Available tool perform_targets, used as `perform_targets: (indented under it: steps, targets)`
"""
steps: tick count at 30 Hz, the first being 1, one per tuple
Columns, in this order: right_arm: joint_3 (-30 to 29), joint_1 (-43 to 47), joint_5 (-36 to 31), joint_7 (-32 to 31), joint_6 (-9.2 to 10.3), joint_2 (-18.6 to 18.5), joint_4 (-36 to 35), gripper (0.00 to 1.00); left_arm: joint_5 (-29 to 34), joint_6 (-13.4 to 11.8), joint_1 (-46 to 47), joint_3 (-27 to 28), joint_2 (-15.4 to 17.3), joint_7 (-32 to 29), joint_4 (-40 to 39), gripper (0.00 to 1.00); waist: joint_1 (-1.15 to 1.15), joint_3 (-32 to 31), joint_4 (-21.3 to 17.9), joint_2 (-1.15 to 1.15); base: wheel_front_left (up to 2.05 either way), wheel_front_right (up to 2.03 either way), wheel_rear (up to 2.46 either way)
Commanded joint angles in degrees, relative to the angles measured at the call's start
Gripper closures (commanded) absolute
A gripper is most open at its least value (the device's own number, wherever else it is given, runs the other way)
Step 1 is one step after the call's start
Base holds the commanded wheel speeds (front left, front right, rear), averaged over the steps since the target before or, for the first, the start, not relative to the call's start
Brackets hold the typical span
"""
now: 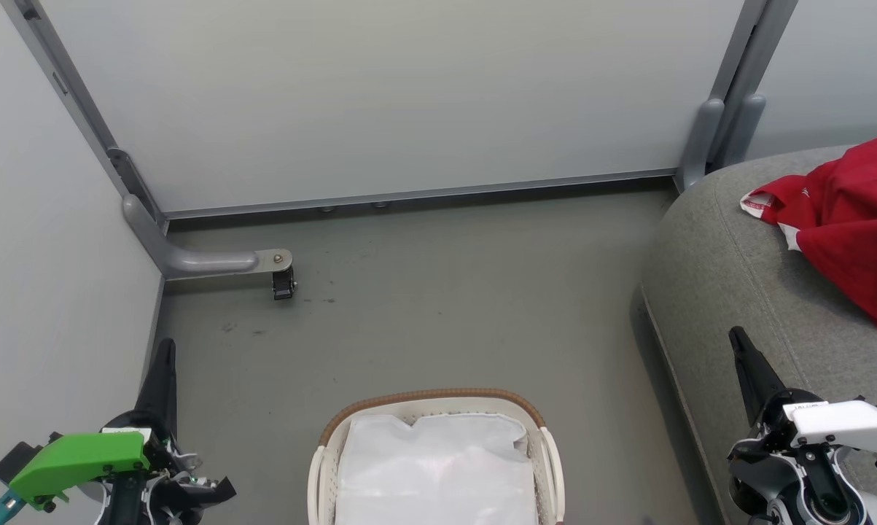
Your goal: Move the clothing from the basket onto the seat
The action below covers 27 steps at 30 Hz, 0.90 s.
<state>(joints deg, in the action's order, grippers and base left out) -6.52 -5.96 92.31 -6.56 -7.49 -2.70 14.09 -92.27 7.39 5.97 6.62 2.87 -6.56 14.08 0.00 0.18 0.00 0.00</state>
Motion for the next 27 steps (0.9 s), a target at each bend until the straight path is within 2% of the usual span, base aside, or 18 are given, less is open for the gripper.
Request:
perform_targets:
  steps: [1,27]
  targets:
    - [-0.1,-0.49,0.2,-0.15,0.0,-0.34,-0.23,1.0,-0.26,0.28,0.59,0.08,-0.01,-0.15,-0.1,1.0,0.0,0.0,0.0,0.0,0.0,0.0,0.0]
    - [-0.1,-0.48,0.21,-0.14,0.0,-0.34,-0.23,1.0,-0.27,0.28,0.59,0.07,-0.01,-0.15,-0.1,1.0,0.0,0.0,0.0,0.0,0.0,0.0,0.0]
